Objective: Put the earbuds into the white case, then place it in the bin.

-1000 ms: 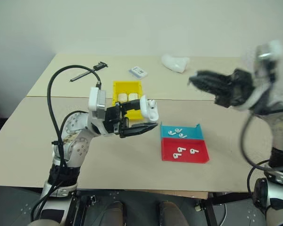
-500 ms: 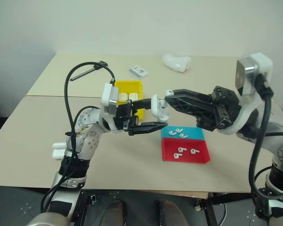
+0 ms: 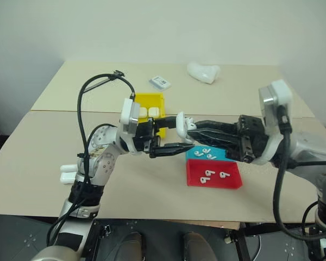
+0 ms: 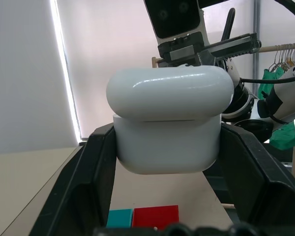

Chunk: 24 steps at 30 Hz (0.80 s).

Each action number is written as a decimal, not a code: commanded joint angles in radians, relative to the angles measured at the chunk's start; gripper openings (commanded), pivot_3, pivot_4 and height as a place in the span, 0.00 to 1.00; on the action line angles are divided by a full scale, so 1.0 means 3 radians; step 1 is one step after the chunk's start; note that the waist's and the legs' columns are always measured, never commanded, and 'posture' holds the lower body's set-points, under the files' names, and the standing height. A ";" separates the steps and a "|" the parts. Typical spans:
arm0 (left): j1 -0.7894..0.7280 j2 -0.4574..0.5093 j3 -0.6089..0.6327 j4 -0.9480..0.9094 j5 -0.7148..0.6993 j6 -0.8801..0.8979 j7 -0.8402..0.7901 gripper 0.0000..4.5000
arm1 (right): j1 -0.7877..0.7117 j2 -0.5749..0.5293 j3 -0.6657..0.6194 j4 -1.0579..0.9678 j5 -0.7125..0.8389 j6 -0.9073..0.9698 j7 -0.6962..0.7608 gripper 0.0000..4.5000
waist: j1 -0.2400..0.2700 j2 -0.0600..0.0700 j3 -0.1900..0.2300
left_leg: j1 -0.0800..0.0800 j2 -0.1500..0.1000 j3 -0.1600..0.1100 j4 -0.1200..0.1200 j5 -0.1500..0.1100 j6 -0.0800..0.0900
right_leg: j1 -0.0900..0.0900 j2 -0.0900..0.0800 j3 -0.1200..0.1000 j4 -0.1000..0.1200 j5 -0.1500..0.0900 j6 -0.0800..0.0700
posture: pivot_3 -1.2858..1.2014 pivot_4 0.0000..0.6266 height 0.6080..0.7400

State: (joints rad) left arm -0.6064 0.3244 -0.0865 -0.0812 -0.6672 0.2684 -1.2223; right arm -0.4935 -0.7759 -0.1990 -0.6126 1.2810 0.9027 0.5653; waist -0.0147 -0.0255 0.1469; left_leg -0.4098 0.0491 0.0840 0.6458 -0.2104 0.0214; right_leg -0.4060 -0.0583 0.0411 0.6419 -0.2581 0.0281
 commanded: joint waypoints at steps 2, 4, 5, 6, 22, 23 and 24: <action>-0.0044 -0.0030 0.0059 -0.0145 -0.0058 -0.0012 0.0046 0.62 | 0.0046 -0.0078 0.0060 -0.0082 -0.0130 -0.0054 0.0112 0.36 | 0.0000 0.0000 0.0000 | 0.0000 0.0000 0.0000 0.0000 0.0000 0.0000 | 0.0000 0.0000 0.0000 0.0000 0.0000 0.0000 | 0.52 0.24 1.00; -0.0050 -0.0028 0.0059 -0.0139 -0.0059 -0.0016 0.0051 0.62 | 0.0052 -0.0089 0.0057 -0.0079 -0.0151 -0.0068 0.0143 0.50 | 0.0000 0.0000 0.0000 | 0.0000 0.0000 0.0000 0.0000 0.0000 0.0000 | 0.0000 0.0000 0.0000 -0.0001 0.0000 0.0000 | 0.52 0.24 1.00; -0.0053 -0.0027 0.0060 -0.0135 -0.0061 -0.0018 0.0052 0.62 | 0.0056 -0.0099 0.0051 -0.0076 -0.0158 -0.0073 0.0159 0.55 | 0.0000 0.0000 0.0000 | 0.0000 0.0000 0.0000 0.0000 0.0000 0.0000 | 0.0000 0.0000 0.0000 -0.0001 0.0000 0.0000 | 0.52 0.24 1.00; -0.0057 -0.0028 0.0059 -0.0132 -0.0061 -0.0020 0.0054 0.62 | 0.0060 -0.0107 0.0043 -0.0072 -0.0165 -0.0078 0.0176 0.59 | 0.0001 0.0000 0.0000 | 0.0000 0.0000 0.0000 0.0000 0.0000 0.0000 | 0.0000 0.0000 0.0000 -0.0001 0.0000 0.0000 | 0.52 0.24 1.00; -0.0056 -0.0012 -0.0013 -0.0045 0.0127 -0.0015 0.0203 0.62 | 0.0159 -0.0158 -0.0324 0.0106 0.0129 -0.0201 0.0450 0.39 | 0.0002 -0.0001 0.0001 | 0.0000 0.0000 0.0000 0.0000 0.0000 0.0000 | 0.0000 0.0000 0.0000 -0.0001 0.0000 0.0000 | 0.52 0.24 1.00; -0.0067 -0.0005 -0.0062 -0.0020 0.0229 0.0003 0.0278 0.62 | 0.0126 -0.0184 -0.0355 0.0126 0.0080 -0.0237 0.0500 0.32 | 0.0004 -0.0001 0.0001 | 0.0000 0.0000 0.0000 0.0000 0.0000 0.0000 | 0.0000 0.0000 0.0000 -0.0001 0.0000 0.0000 | 0.52 0.24 1.00; -0.0075 -0.0006 -0.0111 0.0013 0.0335 -0.0010 0.0335 0.62 | 0.0079 -0.0214 -0.0377 0.0153 0.0039 -0.0260 0.0537 0.22 | 0.0006 -0.0001 0.0001 | 0.0000 0.0000 0.0000 0.0000 0.0000 0.0000 | 0.0000 0.0000 0.0000 -0.0001 0.0000 0.0000 | 0.52 0.24 1.00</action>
State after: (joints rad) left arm -0.6100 0.3243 -0.1006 -0.0762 -0.6135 0.2669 -1.1546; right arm -0.4317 -0.8186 -0.2592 -0.5664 1.2976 0.8688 0.7003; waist -0.0129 -0.0258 0.1471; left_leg -0.4097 0.0489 0.0840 0.6458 -0.2104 0.0214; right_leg -0.4059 -0.0582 0.0411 0.6417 -0.2581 0.0282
